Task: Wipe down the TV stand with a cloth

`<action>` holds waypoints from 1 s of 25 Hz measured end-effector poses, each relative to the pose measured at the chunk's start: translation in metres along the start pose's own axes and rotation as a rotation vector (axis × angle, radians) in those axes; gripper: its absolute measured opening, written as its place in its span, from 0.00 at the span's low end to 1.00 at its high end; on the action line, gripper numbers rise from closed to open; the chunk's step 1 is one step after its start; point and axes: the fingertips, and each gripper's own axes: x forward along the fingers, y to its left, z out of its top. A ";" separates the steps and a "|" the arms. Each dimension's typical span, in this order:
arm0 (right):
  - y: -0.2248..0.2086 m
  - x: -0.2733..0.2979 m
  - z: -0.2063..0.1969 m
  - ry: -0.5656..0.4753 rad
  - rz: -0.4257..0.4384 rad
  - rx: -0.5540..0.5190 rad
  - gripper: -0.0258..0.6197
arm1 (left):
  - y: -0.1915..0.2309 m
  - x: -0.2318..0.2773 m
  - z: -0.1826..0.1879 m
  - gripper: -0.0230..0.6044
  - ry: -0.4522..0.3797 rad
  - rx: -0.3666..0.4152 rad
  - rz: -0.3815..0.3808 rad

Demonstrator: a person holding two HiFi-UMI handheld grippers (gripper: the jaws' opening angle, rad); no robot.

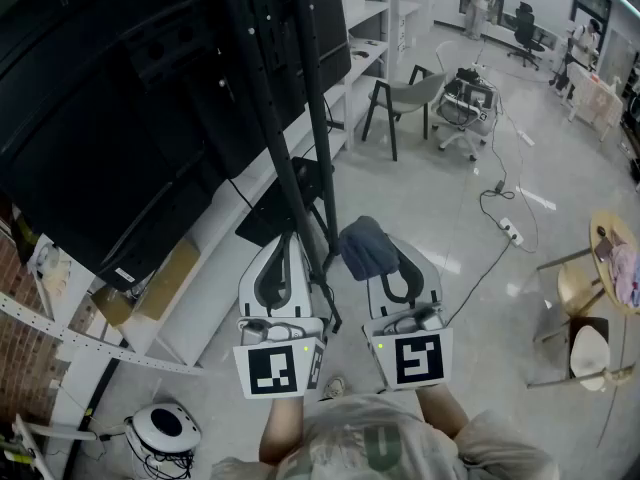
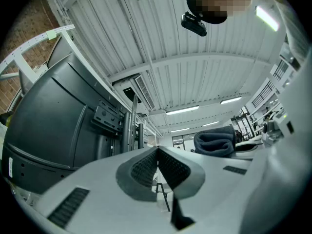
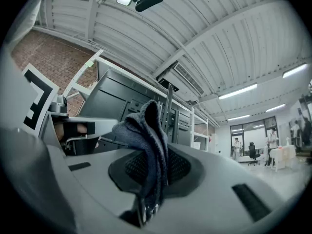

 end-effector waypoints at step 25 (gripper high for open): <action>0.071 0.049 -0.030 0.109 -0.004 0.040 0.13 | 0.086 0.005 -0.028 0.06 0.056 -0.072 -0.065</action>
